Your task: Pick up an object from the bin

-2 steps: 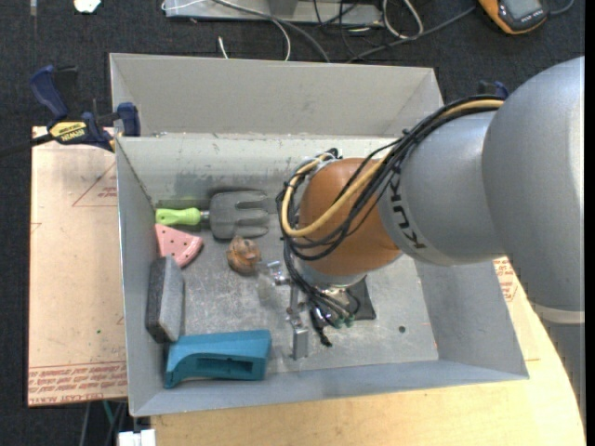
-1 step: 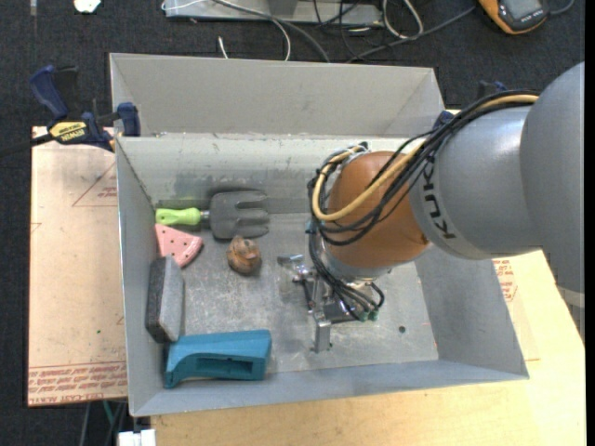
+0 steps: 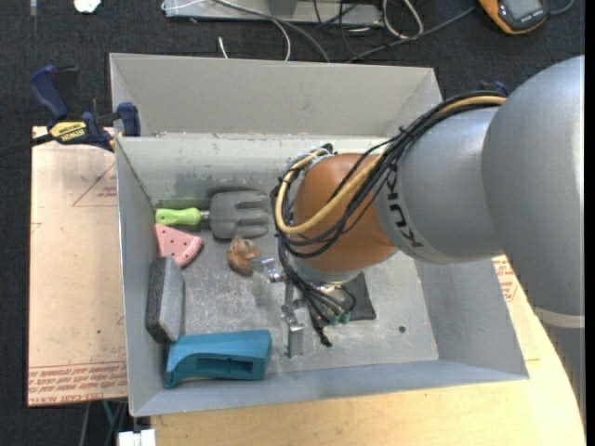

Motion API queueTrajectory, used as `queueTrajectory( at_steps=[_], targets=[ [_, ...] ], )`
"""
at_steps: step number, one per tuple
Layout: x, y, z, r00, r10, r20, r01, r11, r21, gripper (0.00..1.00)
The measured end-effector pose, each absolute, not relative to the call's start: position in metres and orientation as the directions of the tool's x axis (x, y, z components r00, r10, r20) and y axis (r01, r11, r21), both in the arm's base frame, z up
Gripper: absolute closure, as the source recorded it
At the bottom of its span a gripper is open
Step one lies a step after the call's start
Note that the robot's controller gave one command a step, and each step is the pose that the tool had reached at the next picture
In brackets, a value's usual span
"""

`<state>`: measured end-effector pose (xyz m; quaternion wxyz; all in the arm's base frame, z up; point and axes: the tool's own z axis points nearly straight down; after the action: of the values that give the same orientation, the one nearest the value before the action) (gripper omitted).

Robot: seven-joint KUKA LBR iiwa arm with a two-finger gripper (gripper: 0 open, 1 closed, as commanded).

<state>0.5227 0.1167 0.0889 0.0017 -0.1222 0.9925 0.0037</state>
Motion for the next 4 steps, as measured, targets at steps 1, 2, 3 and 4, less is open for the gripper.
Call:
queueTrajectory(
  at_steps=[1, 2, 3, 4],
  targets=[
    [0.503, 0.139, 0.116, -0.961, -0.278, -0.007, -0.278, 0.961, 0.001, 0.00],
    [0.513, 0.155, 0.115, -0.919, -0.393, -0.007, -0.393, 0.919, 0.004, 0.00],
    [0.496, 0.178, 0.118, -0.960, -0.281, -0.006, -0.281, 0.960, 0.004, 0.00],
    [0.493, 0.217, 0.109, -0.963, -0.269, -0.009, -0.269, 0.963, 0.006, 0.00]
  ],
)
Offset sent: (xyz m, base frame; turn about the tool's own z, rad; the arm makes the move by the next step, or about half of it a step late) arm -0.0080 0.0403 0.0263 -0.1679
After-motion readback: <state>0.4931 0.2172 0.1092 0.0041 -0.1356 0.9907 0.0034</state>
